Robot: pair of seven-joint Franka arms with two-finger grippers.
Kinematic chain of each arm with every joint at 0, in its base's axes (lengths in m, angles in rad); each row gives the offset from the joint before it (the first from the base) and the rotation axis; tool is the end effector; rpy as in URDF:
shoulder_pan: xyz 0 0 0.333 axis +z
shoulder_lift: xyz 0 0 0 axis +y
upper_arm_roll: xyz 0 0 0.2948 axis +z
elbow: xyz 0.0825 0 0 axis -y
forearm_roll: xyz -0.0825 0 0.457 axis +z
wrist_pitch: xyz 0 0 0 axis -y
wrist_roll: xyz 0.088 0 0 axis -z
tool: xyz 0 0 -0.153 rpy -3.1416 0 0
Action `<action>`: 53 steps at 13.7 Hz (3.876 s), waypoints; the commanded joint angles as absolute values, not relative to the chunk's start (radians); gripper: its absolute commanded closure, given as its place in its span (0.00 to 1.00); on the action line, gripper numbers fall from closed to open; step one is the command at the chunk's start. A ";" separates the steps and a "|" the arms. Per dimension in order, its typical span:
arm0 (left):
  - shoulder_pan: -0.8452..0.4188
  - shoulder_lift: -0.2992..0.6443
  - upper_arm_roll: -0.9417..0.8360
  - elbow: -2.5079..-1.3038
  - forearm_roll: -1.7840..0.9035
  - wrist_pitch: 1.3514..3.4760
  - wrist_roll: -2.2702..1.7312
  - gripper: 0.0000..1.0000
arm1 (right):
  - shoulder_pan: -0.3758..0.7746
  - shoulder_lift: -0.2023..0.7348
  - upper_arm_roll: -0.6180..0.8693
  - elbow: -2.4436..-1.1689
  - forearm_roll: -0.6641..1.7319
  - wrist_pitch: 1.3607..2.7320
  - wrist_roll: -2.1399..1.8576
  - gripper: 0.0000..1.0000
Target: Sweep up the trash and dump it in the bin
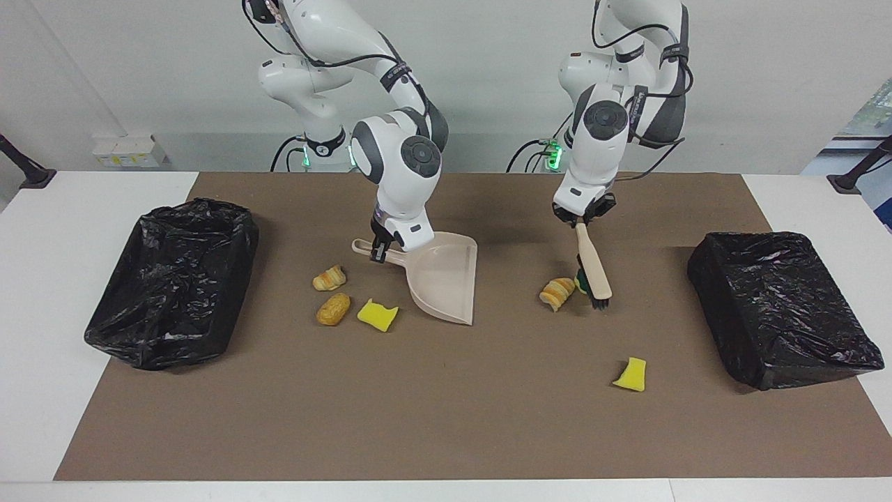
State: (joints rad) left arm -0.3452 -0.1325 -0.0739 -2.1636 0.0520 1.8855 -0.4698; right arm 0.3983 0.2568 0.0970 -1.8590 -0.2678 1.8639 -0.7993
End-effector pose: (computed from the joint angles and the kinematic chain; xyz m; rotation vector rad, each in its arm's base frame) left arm 0.5085 -0.2195 0.3429 -3.0219 -0.0489 0.1620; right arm 0.5763 0.2745 0.2644 2.2390 1.8947 -0.4122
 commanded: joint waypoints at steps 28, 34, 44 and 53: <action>-0.350 -0.248 -0.051 -2.428 -0.107 1.887 -0.248 1.00 | 0.371 0.225 0.104 -1.944 -0.273 1.977 -0.828 1.00; -0.345 -0.060 -0.058 -2.046 -0.109 1.869 -0.440 1.00 | 0.370 0.227 0.104 -1.942 -0.273 1.980 -0.825 1.00; -0.176 0.197 -0.046 -1.822 0.064 2.025 -0.051 1.00 | 0.376 0.233 0.106 -1.944 -0.273 2.006 -0.818 1.00; -0.035 0.469 -0.048 -1.548 0.229 2.078 0.217 1.00 | 0.483 0.258 0.104 -1.931 -0.287 1.990 -0.818 1.00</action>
